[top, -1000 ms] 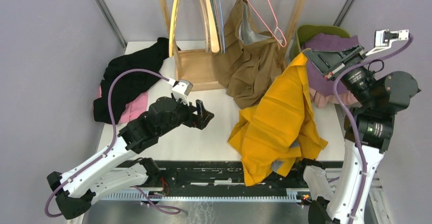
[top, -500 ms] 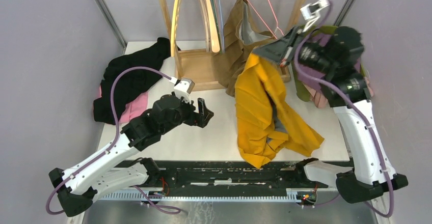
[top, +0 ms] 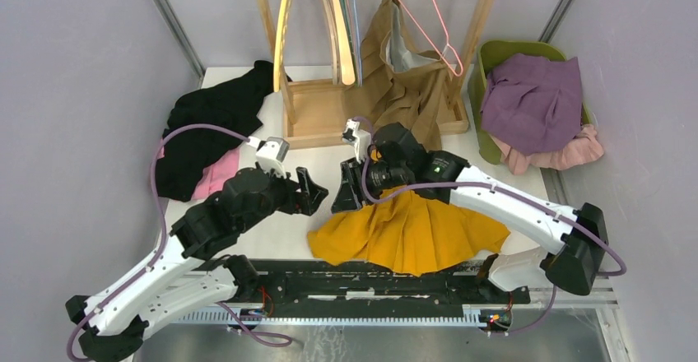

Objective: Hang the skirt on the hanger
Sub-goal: Place the skirt at the center of the board.

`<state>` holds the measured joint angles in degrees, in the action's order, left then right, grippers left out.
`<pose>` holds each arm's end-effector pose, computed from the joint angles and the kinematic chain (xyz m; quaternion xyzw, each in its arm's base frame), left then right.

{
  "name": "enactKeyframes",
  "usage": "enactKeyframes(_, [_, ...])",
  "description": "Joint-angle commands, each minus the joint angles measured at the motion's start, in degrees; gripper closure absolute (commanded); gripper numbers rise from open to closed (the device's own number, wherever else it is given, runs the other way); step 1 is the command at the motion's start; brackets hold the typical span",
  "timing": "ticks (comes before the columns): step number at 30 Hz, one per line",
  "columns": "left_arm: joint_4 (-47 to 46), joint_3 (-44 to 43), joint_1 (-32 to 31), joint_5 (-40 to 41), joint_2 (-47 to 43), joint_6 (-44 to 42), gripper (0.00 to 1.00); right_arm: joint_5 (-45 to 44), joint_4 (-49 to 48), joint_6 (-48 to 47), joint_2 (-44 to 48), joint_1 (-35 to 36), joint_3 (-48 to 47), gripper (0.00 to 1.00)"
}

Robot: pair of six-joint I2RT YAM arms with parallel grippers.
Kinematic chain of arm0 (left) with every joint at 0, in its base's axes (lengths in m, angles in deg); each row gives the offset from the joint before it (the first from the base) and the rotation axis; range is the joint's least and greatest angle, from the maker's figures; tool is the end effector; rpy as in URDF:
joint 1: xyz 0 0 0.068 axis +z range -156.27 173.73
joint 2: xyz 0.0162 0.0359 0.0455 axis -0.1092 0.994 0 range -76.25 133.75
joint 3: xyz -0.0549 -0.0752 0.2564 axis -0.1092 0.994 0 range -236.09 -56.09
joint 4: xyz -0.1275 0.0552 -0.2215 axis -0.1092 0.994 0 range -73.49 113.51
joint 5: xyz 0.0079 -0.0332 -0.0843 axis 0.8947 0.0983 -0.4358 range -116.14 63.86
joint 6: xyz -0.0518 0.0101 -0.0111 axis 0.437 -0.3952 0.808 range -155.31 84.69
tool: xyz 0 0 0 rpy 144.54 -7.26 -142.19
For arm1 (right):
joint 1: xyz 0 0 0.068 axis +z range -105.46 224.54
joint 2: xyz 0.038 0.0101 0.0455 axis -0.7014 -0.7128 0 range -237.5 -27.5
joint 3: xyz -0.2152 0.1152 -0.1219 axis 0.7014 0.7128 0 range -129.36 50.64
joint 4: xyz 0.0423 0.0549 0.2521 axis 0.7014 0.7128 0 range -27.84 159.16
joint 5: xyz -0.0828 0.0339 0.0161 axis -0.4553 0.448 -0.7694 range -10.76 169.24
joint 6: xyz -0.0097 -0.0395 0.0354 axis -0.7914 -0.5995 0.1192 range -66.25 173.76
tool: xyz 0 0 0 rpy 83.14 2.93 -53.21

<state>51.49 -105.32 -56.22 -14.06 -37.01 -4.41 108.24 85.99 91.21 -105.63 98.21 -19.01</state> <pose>0.0992 -0.1062 0.3360 0.0830 0.8365 -0.2790 0.4643 0.1673 0.2564 0.3389 -0.2391 0.8225 0.4871 0.1704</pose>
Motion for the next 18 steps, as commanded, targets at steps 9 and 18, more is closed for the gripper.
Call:
enactKeyframes(9, [-7.20,1.41,0.03,0.79,11.11,3.40,0.08,-17.86,18.82,-11.81,6.31,-18.42,-9.38,0.44])
enactKeyframes(18, [-27.34,-1.87,11.40,-6.51,38.03,-0.30,0.01,-16.61,17.52,-13.03,7.91,-24.77,-3.16,0.44])
